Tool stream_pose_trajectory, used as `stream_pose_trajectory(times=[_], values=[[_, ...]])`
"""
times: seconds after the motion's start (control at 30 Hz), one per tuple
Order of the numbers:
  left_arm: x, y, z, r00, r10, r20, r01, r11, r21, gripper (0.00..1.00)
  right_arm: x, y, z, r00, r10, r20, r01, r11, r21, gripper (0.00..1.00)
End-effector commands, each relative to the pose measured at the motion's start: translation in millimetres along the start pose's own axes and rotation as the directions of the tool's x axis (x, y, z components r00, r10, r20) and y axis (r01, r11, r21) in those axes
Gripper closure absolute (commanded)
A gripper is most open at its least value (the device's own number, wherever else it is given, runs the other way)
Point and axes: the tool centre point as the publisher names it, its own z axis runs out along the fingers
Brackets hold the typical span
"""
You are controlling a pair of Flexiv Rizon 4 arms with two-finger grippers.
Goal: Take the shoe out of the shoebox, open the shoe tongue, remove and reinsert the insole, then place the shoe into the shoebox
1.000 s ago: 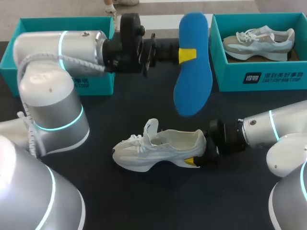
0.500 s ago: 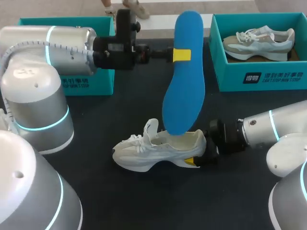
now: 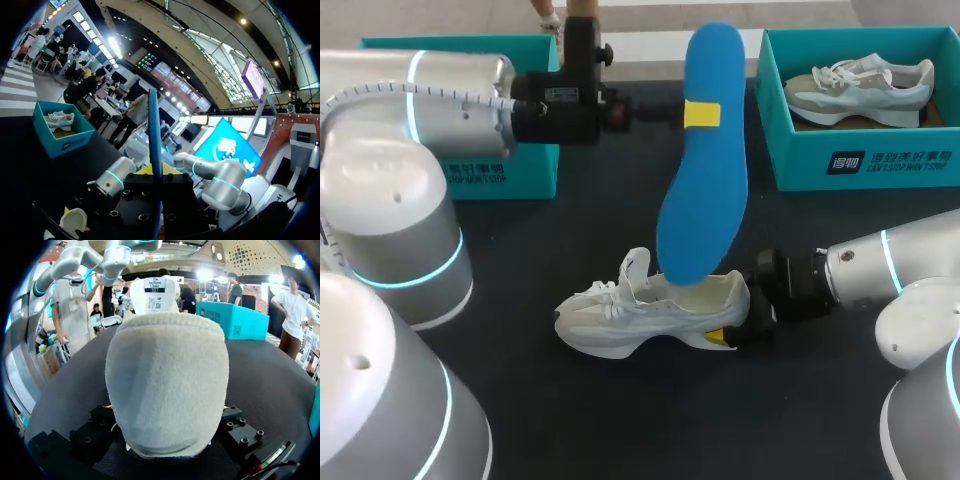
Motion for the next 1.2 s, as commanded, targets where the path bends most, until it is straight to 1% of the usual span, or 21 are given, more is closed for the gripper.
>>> stream_pose_trajectory(times=[0.03, 0.07, 0.13, 0.23, 0.33, 0.37, 0.43, 0.57, 0.67, 0.77, 0.93, 1.2], values=[[16.3, 6, 19, 1.0, 0.014, 0.02, -0.015, 0.999, 0.048, 1.0, 0.1, -2.0, 8, 1.0, 0.001, 0.002, -0.001, 1.0, 0.004, 1.0], [19.9, 5, 21, 1.0, 0.013, 0.015, -0.014, 0.997, 0.079, 1.0, 0.1, -2.0, 8, 1.0, 0.001, 0.002, -0.001, 1.0, 0.004, 1.0], [25.3, 3, 24, 1.0, -0.008, 0.027, 0.005, 0.996, 0.084, 1.0, 0.1, -2.0, 8, 1.0, 0.001, 0.002, -0.001, 1.0, 0.004, 1.0], [34.9, 2, 28, 1.0, -0.013, 0.012, 0.012, 0.996, 0.084, 1.0, 0.1, -2.0, 8, 1.0, 0.001, 0.002, -0.001, 1.0, 0.004, 1.0], [39.0, 2, 30, 1.0, -0.013, 0.005, 0.012, 0.997, 0.081, 1.0, 0.1, -2.0, 8, 1.0, 0.001, 0.002, -0.001, 1.0, 0.004, 1.0], [38.8, 1, 31, 1.0, -0.016, 0.003, 0.016, 0.998, 0.067, 1.0, 0.1, -2.0, 8, 1.0, 0.001, 0.002, -0.001, 1.0, 0.004, 1.0], [36.5, 1, 33, 1.0, -0.024, -0.004, 0.024, 0.997, 0.072, 1.0, 0.1, -2.0, 8, 1.0, 0.001, 0.002, -0.001, 1.0, 0.004, 1.0], [33.1, 2, 37, 0.999, -0.034, -0.013, 0.035, 0.998, 0.053, 1.0, 0.1, -2.0, 8, 1.0, 0.001, 0.002, -0.001, 1.0, 0.004, 1.0], [33.5, 3, 39, 0.998, -0.048, -0.049, 0.05, 0.998, 0.041, 1.0, 0.1, -2.0, 8, 1.0, 0.001, 0.002, -0.001, 1.0, 0.004, 1.0], [33.8, 4, 40, 0.997, -0.055, -0.045, 0.058, 0.997, 0.049, 1.0, 0.1, -2.0, 8, 1.0, 0.001, 0.002, -0.001, 1.0, 0.004, 1.0], [34.8, 4, 39, 0.998, -0.059, -0.037, 0.061, 0.997, 0.055, 1.0, 0.1, -2.0, 8, 1.0, 0.001, 0.002, -0.001, 1.0, 0.004, 1.0], [36.9, 5, 36, 0.993, -0.087, -0.083, 0.09, 0.995, 0.038, 1.0, 0.1, -2.0, 8, 1.0, 0.001, 0.002, -0.001, 1.0, 0.004, 1.0]])
